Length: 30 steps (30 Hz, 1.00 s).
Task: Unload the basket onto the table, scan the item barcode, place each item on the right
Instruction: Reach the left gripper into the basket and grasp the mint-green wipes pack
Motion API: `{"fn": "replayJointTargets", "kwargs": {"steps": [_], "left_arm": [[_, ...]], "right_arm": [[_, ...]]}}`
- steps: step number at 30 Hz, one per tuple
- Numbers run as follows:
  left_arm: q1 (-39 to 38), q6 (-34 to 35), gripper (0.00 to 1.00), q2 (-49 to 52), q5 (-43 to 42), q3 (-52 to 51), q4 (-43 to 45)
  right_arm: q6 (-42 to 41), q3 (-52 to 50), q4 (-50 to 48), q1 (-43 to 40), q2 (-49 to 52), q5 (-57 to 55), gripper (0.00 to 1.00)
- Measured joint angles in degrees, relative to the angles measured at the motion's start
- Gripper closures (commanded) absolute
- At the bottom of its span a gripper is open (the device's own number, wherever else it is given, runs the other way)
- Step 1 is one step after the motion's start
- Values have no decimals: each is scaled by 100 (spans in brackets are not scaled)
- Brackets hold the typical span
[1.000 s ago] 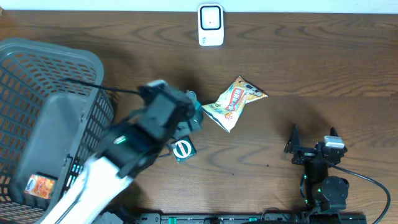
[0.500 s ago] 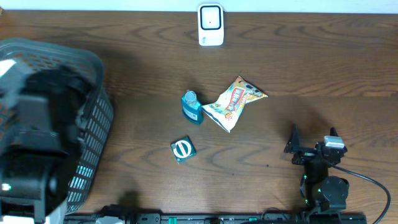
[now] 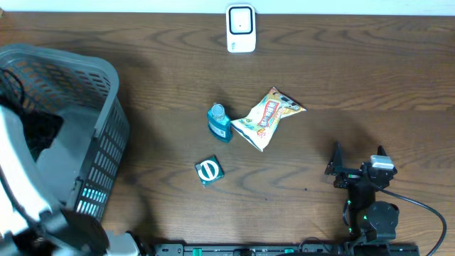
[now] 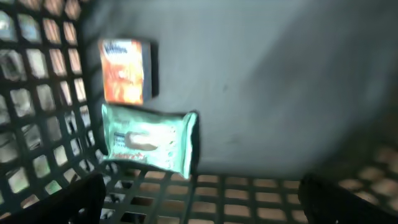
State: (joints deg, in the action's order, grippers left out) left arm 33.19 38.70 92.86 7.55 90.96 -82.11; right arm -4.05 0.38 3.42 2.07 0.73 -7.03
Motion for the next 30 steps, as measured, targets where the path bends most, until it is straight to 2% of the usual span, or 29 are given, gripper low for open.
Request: {"fn": "replayJointTargets", "kwargs": {"steps": [6, 16, 21, 23, 26, 27, 28, 30], "left_arm": [[2, -22, 1, 811, -122, -772, 184], [2, -127, 2, 809, -17, -2802, 1488], [2, -151, 1, 610, -9, -3123, 1738], [2, -153, 37, 560, -9, -3178, 1790], [2, -125, 71, 581, -7, -3259, 1915], [2, -125, 86, 610, 28, -3309, 1915], [2, -96, 93, 629, 57, -3355, 1906], [2, -125, 92, 640, 153, -3394, 1847]], "right_arm": [[0, 0, -2, 0, 0, -2, 1], [0, 0, -2, 0, 0, -2, 1], [0, 0, 0, 0, 0, -2, 1], [0, 0, 0, 0, 0, -2, 1], [0, 0, 0, 0, 0, -2, 1], [0, 0, 0, 0, 0, -2, 1], [0, 0, 0, 0, 0, -2, 1], [0, 0, 0, 0, 0, -2, 1]]}}
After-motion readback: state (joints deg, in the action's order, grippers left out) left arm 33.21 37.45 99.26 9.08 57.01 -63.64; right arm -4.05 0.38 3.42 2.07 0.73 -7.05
